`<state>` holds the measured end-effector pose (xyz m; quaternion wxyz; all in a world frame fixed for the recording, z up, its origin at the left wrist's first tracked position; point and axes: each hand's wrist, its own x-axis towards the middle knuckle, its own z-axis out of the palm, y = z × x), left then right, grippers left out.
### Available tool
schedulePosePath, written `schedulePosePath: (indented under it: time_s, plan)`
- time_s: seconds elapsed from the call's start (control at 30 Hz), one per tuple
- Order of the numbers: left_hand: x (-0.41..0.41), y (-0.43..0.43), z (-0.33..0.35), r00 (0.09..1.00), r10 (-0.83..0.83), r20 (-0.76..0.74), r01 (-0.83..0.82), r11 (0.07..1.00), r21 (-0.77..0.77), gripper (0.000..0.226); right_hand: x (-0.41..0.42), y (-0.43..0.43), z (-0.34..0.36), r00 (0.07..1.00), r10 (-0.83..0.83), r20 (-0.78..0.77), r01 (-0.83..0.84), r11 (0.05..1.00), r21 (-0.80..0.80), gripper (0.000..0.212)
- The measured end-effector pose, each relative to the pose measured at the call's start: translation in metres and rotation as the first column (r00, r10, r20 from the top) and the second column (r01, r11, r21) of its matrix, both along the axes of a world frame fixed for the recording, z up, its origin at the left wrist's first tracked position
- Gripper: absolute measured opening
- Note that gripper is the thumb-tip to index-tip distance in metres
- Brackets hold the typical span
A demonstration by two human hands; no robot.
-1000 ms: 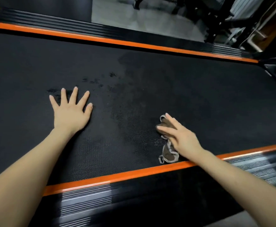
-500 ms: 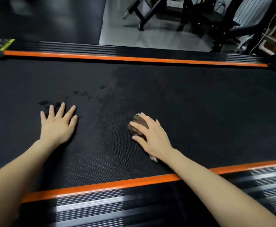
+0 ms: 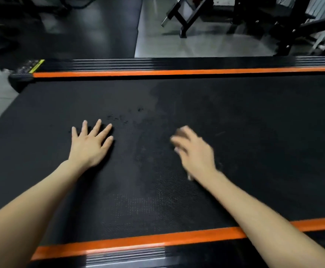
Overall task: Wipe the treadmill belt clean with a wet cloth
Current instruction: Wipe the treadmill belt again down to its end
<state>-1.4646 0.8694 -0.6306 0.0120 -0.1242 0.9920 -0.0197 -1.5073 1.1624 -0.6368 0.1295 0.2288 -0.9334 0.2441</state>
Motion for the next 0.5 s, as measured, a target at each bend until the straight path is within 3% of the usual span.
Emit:
schedulePosePath:
  time_s: [0.1,0.2,0.27,0.33,0.4,0.47,0.5]
  plan:
    - [-0.017,-0.010,0.001,1.000,-0.011,0.006,0.010,0.999,0.033,0.054,0.062,-0.023,-0.009,0.931,0.360,-0.051,-0.358,0.932,0.047,0.037]
    - [-0.035,-0.014,0.001,0.998,-0.067,0.012,0.066,0.997,0.042,0.055,0.045,-0.016,-0.002,0.864,0.497,-0.081,-0.478,0.860,0.177,0.054]
    - [-0.045,-0.018,-0.001,0.994,-0.102,0.030,0.101,0.994,0.038,0.055,0.000,-0.009,-0.001,0.934,0.341,-0.110,-0.320,0.931,0.174,0.053]
    - [-0.049,-0.020,-0.007,0.994,-0.105,0.015,0.103,0.993,0.063,0.055,-0.042,-0.008,0.002,0.999,0.004,-0.040,0.000,0.996,0.084,0.040]
    - [-0.050,-0.020,-0.015,0.995,-0.099,-0.021,0.101,0.992,0.081,0.056,-0.066,-0.021,-0.001,0.977,-0.213,0.025,0.212,0.977,0.030,0.033]
    - [-0.050,-0.021,-0.018,0.994,-0.105,-0.041,0.108,0.990,0.087,0.059,-0.063,-0.042,-0.004,0.968,-0.250,0.019,0.250,0.968,0.019,0.029]
    - [-0.049,-0.021,-0.018,0.993,-0.106,-0.054,0.111,0.990,0.093,0.064,-0.051,-0.053,-0.006,0.984,-0.180,-0.003,0.180,0.984,-0.003,0.029]
